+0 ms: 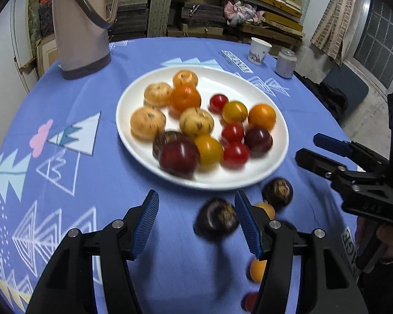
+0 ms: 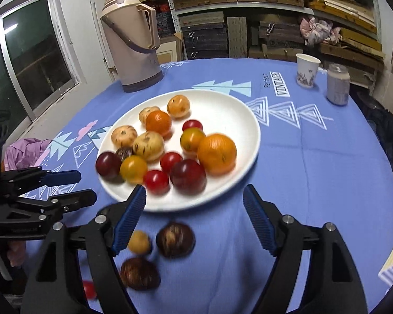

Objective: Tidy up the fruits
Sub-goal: 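Move both open tools back to the fruit beside the plate, then grasp a dark plum with the left tool while the right tool grasps another dark plum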

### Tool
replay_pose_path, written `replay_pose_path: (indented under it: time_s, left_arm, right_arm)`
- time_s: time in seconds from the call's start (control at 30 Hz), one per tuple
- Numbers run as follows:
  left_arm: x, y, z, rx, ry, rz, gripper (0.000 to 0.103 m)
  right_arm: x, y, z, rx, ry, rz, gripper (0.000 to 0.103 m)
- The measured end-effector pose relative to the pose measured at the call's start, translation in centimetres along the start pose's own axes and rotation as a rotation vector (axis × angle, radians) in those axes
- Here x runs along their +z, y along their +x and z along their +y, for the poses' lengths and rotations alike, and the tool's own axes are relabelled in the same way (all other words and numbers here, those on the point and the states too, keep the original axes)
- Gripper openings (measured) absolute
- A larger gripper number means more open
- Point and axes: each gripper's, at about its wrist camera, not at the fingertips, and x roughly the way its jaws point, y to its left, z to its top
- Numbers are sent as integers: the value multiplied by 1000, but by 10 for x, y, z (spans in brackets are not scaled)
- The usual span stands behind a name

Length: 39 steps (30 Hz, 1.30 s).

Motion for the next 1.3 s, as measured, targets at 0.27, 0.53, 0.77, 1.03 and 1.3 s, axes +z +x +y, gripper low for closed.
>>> replay_pose_path:
  time_s: [0.27,0.53,0.77,1.03,1.3]
  left_arm:
    - [-20,13,-7,-11,-2,47,61]
    - [-22,31,-12,-16,0,81,61]
    - [-22,42,-18,16,58,69,61]
    - [-26,44,-23,52,126,46,55]
    - [-27,44,-22,41,128,41,55]
  right_arm:
    - [-23,-19,-1,8,22,1,80]
    - [-33,-21,-1,21,31,13,86]
    - [-35,-9,-6,29,46,41,86]
    - [-36,19,4,-59,-19,124,86]
    - [-30,43,17,-60,-64,187,67]
